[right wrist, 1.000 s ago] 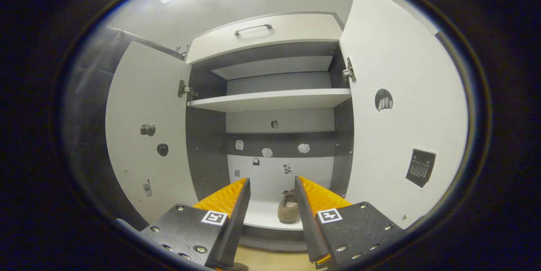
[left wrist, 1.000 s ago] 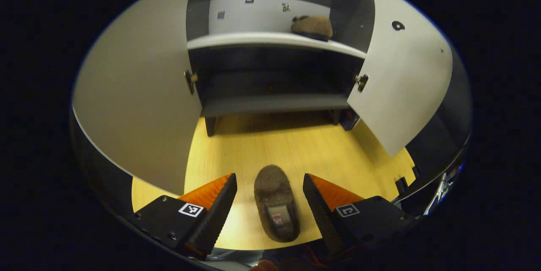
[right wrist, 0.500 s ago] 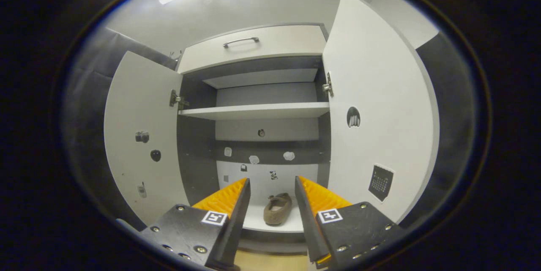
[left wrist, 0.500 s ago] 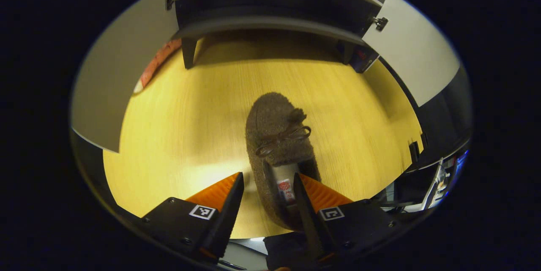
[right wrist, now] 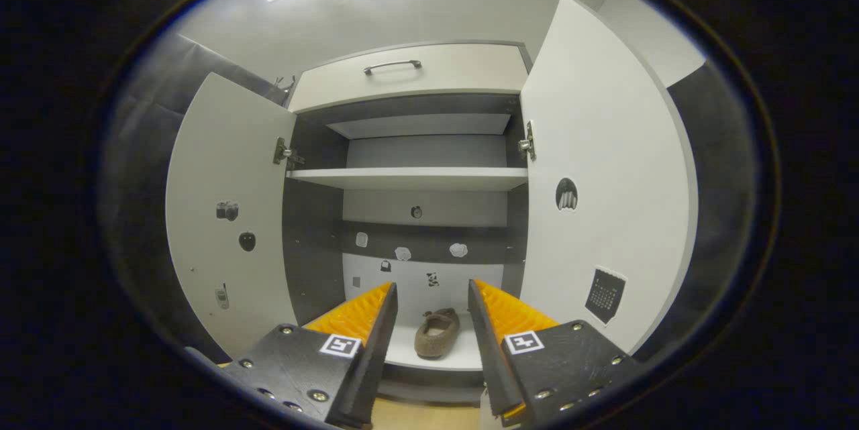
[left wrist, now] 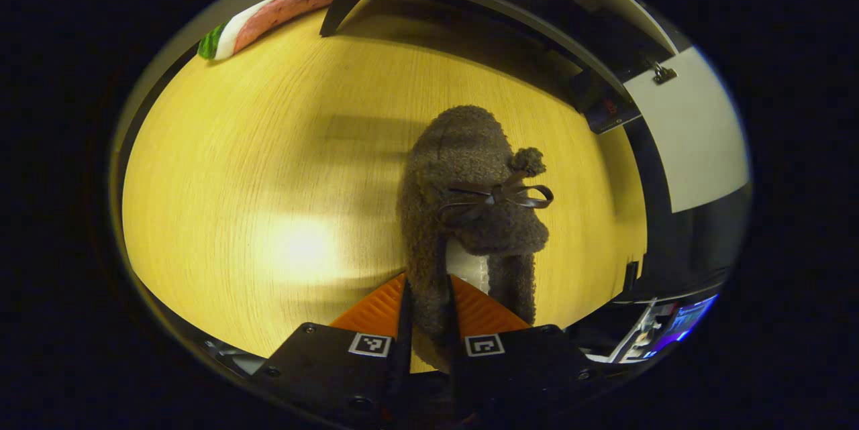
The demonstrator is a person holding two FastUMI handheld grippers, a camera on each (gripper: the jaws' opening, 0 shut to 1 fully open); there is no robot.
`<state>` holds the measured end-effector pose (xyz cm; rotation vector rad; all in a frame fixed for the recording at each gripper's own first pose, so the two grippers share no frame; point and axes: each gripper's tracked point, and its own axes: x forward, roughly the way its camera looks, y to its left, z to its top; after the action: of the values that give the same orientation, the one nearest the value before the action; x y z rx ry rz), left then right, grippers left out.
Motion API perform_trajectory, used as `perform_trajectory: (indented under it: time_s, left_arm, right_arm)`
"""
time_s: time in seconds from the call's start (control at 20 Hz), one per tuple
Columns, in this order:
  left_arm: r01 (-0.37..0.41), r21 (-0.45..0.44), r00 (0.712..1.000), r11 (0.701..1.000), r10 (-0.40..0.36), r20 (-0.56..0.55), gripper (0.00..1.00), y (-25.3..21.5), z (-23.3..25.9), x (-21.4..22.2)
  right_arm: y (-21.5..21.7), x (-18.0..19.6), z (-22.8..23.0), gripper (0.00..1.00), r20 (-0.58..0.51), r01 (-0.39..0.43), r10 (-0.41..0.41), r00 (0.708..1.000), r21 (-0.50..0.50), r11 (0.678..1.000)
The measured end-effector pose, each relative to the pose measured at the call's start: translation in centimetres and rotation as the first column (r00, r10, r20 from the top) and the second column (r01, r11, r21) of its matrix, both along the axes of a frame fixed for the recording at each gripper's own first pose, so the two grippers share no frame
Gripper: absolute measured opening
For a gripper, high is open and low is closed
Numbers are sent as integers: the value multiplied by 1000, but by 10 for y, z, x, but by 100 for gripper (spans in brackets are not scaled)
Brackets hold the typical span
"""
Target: Grab one shoe with the right hand and put it into the shoe cabinet, grab the other shoe with the left hand and put it into the shoe cabinet; then close the right door with the right hand and the left door with the left hand.
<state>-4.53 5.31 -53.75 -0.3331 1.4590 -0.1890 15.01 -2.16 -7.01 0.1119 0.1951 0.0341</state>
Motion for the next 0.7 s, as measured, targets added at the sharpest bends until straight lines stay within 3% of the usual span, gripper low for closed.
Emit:
perform_trajectory:
  time_s: [0.25, 0.7]
  left_arm:
    - [-60, -3, 998, 998, 60, 7, 2, 2, 2, 3]
    - [-34, -62, 980, 998, 45, 192, 1, 31, 50, 53]
  right_arm:
    - [0, -1, 2, 60, 4, 11, -11, 1000, 12, 1000]
    - [-10, -9, 11, 63, 23, 48, -49, 999, 25, 999]
